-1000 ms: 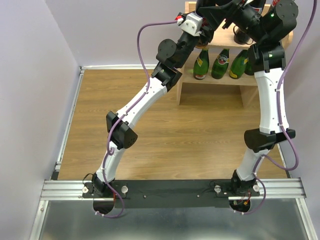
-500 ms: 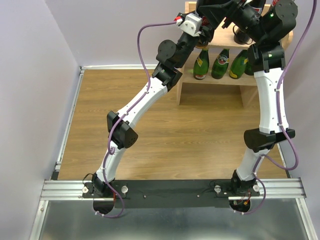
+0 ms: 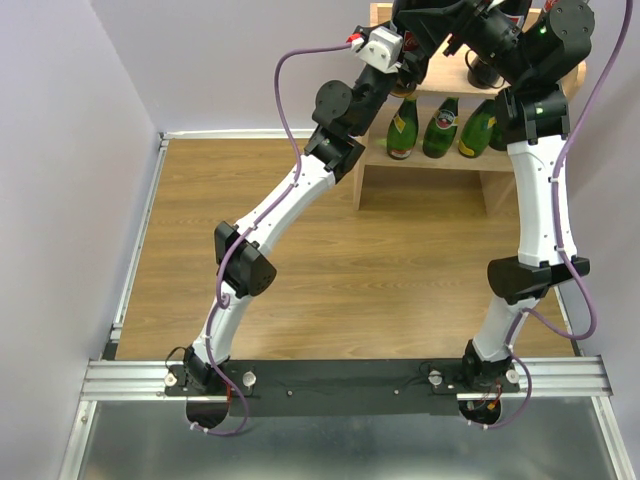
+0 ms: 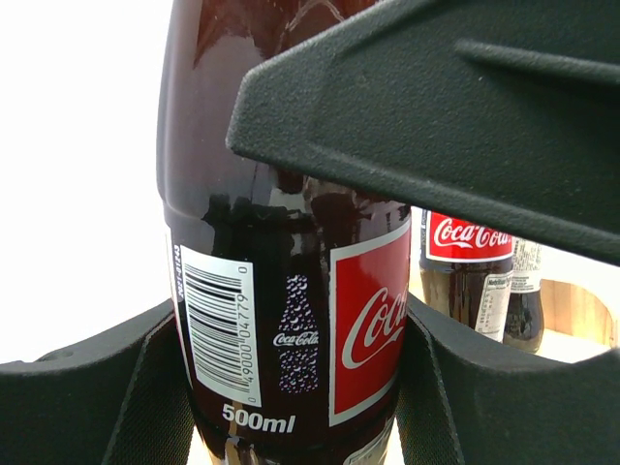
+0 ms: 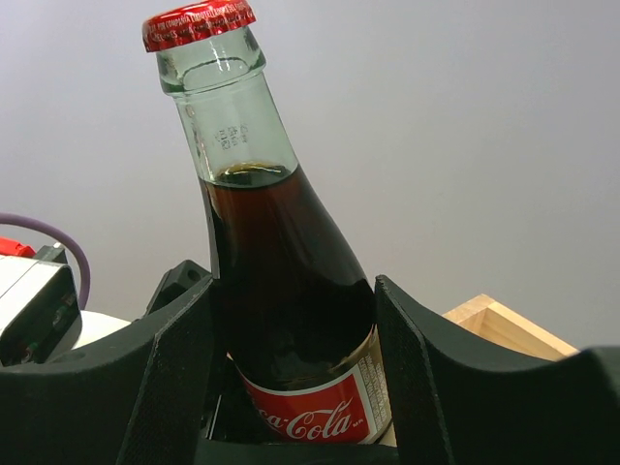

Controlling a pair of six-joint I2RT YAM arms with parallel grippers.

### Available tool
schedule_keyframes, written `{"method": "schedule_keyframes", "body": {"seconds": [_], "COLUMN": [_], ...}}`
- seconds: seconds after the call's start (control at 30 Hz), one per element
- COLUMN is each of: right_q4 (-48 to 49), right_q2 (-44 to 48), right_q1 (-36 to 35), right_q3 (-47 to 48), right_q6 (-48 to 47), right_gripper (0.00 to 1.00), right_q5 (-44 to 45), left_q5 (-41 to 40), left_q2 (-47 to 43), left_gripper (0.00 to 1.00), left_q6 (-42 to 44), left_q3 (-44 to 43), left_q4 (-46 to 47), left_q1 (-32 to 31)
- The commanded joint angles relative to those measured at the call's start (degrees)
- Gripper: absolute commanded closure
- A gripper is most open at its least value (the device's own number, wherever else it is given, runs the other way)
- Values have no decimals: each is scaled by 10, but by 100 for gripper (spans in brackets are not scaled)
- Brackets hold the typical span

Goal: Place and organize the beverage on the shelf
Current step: Adjust the drink.

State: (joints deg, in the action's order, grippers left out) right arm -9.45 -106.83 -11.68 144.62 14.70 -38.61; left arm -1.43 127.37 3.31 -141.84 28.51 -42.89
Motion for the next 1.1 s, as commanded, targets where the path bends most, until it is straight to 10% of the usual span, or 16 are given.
{"method": "schedule_keyframes", "body": {"seconds": [0.0,1.07], "right_q4": [15,29], "right_q2": [-22,-37], "right_q1": [7,17], "right_q3": [9,7], "right_q6": [-22,-78], "right_gripper": [35,36], "right_q5": [73,81], "left_q5": [27,24], "left_q2": [-7,29], "left_gripper": [64,54], "left_q6": [-5,-1], "left_q3": [-26,-40], "left_q4": [91,142], "left_q1": [-5,-8]}}
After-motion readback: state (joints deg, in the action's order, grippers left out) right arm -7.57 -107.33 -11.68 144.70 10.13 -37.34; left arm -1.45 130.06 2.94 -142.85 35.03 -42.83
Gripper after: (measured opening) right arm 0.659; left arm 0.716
